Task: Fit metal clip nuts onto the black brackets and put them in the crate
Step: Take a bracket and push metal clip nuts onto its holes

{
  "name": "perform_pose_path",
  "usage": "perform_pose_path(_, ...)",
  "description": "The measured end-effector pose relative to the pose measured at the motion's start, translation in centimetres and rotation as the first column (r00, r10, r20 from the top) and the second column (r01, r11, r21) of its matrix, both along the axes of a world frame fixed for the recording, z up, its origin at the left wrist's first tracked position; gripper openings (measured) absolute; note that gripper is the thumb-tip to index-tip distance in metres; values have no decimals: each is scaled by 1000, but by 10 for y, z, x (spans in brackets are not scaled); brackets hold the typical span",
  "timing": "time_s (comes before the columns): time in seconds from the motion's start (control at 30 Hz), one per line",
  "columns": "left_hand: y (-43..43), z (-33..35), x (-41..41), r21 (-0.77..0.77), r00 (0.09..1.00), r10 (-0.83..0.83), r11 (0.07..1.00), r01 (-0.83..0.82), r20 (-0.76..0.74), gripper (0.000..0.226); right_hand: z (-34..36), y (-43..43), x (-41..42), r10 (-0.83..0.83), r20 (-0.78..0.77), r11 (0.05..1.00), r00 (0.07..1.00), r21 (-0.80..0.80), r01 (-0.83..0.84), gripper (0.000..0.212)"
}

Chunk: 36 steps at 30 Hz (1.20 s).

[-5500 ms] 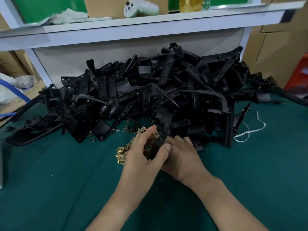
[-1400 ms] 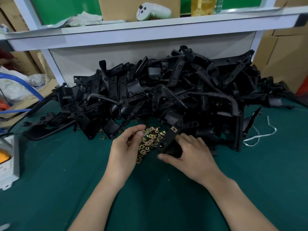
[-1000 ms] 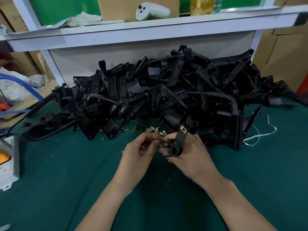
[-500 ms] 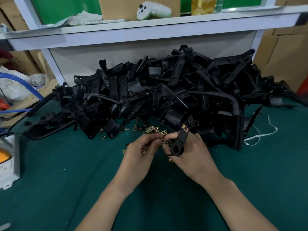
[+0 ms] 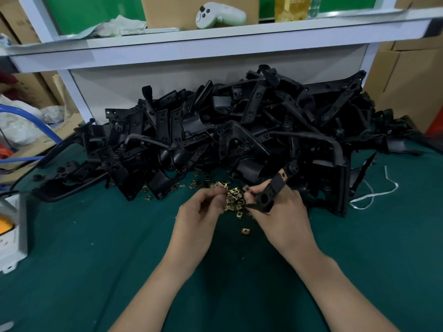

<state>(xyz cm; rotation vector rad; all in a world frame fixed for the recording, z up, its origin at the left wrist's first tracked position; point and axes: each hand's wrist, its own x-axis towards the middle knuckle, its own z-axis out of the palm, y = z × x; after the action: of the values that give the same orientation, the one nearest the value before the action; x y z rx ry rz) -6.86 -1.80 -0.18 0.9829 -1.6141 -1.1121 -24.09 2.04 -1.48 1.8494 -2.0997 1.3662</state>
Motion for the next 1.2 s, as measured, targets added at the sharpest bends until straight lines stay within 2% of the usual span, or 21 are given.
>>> perform_pose_path(0.1,-3,3,2,42,996,3,999,0,-89,20,-4,0,-2,1,-161,994,987,109,17,28)
perform_pose_path(0.2,-5,3,4,107,983,-9,994,29,-185,23,-5,0,0,46,-257,977,965,211,10,41)
perform_pose_path(0.37,-8,5,4,286,917,5,951,120,-398,36,-2,-2,-1,139,-269,927,953,375,-29,76)
perform_pose_path(0.47,-10,7,5,384,867,25,902,195,-498,29,-3,-1,-2,215,-268,903,939,421,-86,83)
perform_pose_path(0.57,-12,8,7,420,822,36,871,253,-568,26,-5,0,-4,235,-294,904,927,417,-97,89)
perform_pose_path(0.87,-12,11,10,444,796,79,860,250,-601,30,-5,1,-2,274,-288,886,917,447,-124,92)
perform_pose_path(1.2,-15,9,10,451,799,112,867,212,-591,17,-1,1,-1,272,-280,880,921,459,-120,88)
